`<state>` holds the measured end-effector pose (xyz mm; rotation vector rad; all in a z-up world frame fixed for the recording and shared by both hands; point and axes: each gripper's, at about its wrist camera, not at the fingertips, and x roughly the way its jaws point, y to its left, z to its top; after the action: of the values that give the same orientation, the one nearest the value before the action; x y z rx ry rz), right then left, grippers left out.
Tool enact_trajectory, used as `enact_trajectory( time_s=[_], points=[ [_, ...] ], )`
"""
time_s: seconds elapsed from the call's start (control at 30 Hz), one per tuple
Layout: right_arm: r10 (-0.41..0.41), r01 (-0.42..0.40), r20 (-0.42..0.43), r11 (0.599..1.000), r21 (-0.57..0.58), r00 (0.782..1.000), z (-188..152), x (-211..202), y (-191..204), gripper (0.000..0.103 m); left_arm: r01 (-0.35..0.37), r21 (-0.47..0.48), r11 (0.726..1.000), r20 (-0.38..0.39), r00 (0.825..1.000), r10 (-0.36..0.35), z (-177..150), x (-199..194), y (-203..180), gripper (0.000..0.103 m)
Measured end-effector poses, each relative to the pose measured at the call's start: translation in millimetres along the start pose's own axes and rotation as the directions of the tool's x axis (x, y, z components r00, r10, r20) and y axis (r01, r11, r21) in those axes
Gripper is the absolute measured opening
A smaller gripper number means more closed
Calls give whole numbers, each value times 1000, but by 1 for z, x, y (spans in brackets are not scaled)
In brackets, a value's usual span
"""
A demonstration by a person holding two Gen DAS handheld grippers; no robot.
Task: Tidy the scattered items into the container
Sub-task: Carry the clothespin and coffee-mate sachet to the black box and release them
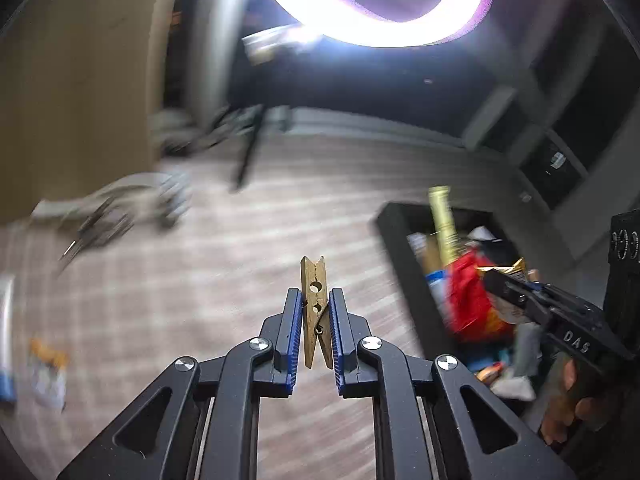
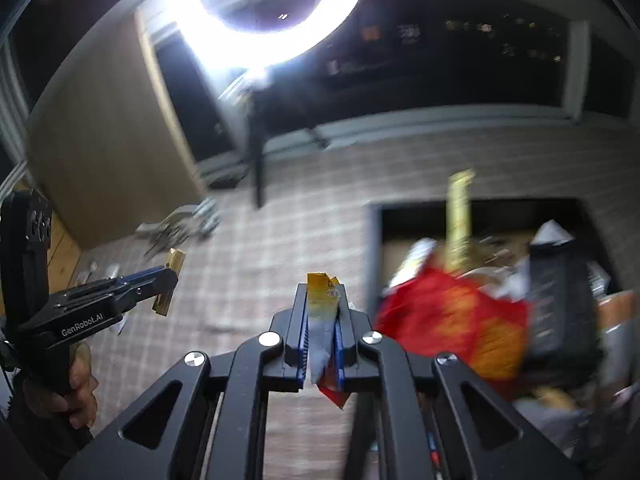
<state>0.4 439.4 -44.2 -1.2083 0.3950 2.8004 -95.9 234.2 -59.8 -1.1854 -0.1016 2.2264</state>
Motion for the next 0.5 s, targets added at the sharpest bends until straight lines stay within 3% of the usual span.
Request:
enact_trajectory(
  time_s=[0.27,0.5],
  points=[
    [-118,115,27,989,94,993,35,-3,-80,10,103,139,985,-16,995,-102,50,59,-89,12],
    [-171,169,10,978,124,985,43,15,-111,10,140,178,974,-60,990,-131,61,102,-134,13]
  ],
)
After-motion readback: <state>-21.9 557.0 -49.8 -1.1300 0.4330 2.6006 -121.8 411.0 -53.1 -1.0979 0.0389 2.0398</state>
